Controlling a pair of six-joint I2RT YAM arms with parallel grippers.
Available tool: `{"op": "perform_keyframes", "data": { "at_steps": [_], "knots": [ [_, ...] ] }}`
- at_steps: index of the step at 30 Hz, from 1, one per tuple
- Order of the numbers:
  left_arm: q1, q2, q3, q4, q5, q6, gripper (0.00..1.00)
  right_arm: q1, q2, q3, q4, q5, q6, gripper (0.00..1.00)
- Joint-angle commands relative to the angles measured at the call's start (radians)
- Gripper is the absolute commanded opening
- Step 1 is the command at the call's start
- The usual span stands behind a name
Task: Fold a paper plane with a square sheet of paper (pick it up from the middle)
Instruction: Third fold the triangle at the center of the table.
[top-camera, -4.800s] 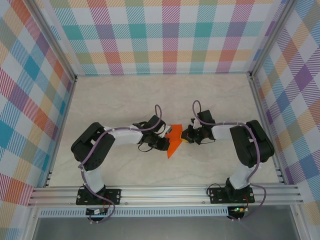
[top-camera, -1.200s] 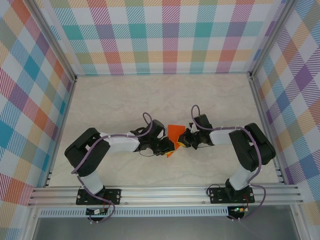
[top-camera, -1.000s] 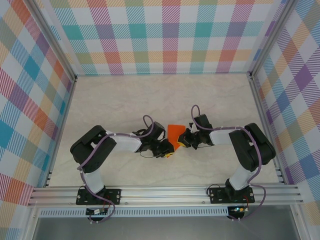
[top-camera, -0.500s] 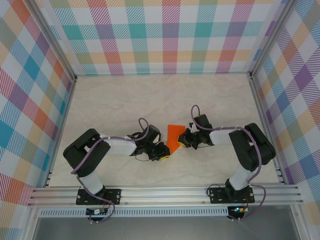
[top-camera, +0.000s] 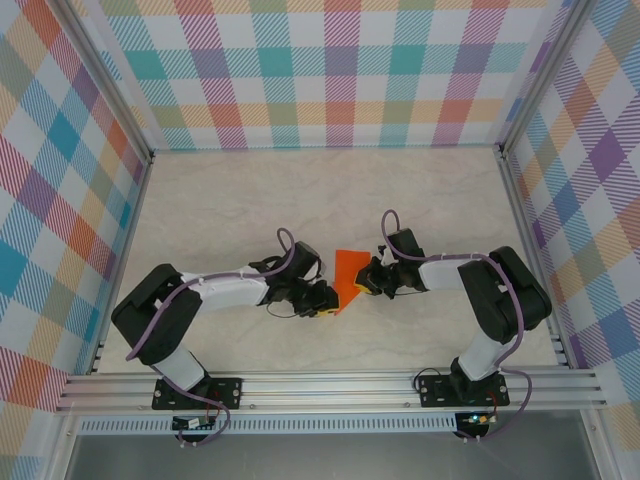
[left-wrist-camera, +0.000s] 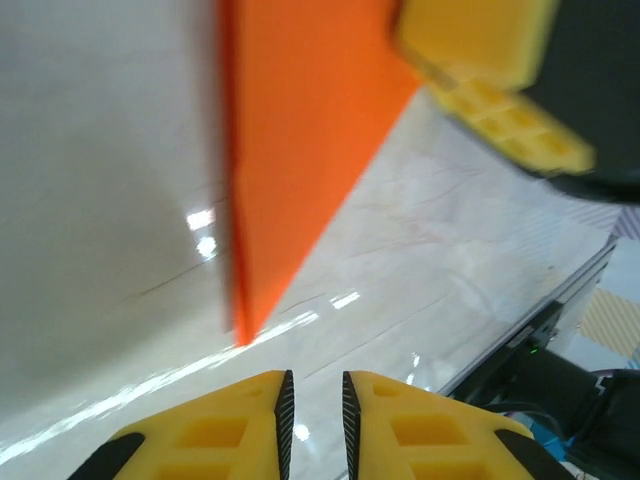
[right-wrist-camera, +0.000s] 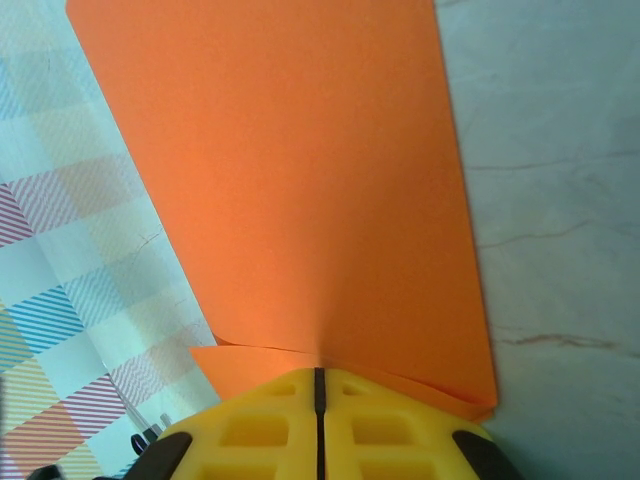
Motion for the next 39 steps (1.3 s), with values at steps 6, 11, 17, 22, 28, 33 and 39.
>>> {"op": "perform_keyframes", "data": {
  "at_steps": [6, 11, 17, 22, 28, 33, 39],
  "knots": [
    [0.014, 0.145, 0.169, 0.027, -0.037, 0.037, 0.16, 0.000, 0.014, -0.009, -0.095, 0.065, 0.003, 0.08],
    [0.016, 0.215, 0.161, -0.015, -0.095, 0.057, 0.11, 0.000, 0.003, -0.002, -0.079, 0.049, 0.002, 0.08],
    [0.016, 0.226, 0.125, -0.041, -0.145, 0.084, 0.08, 0.000, -0.080, 0.010, -0.100, 0.044, -0.050, 0.08],
    [0.015, 0.229, 0.128, -0.071, -0.161, 0.109, 0.07, 0.006, -0.117, -0.017, -0.045, -0.029, -0.064, 0.08],
    [0.015, 0.231, 0.130, -0.072, -0.159, 0.111, 0.07, 0.034, -0.080, -0.029, -0.021, -0.050, -0.067, 0.06],
    [0.015, 0.237, 0.131, -0.082, -0.162, 0.113, 0.06, 0.045, -0.022, -0.026, -0.012, -0.050, -0.067, 0.06],
    [0.015, 0.246, 0.129, -0.104, -0.172, 0.132, 0.05, 0.025, 0.002, -0.032, -0.038, 0.065, -0.088, 0.06]
  ]
}}
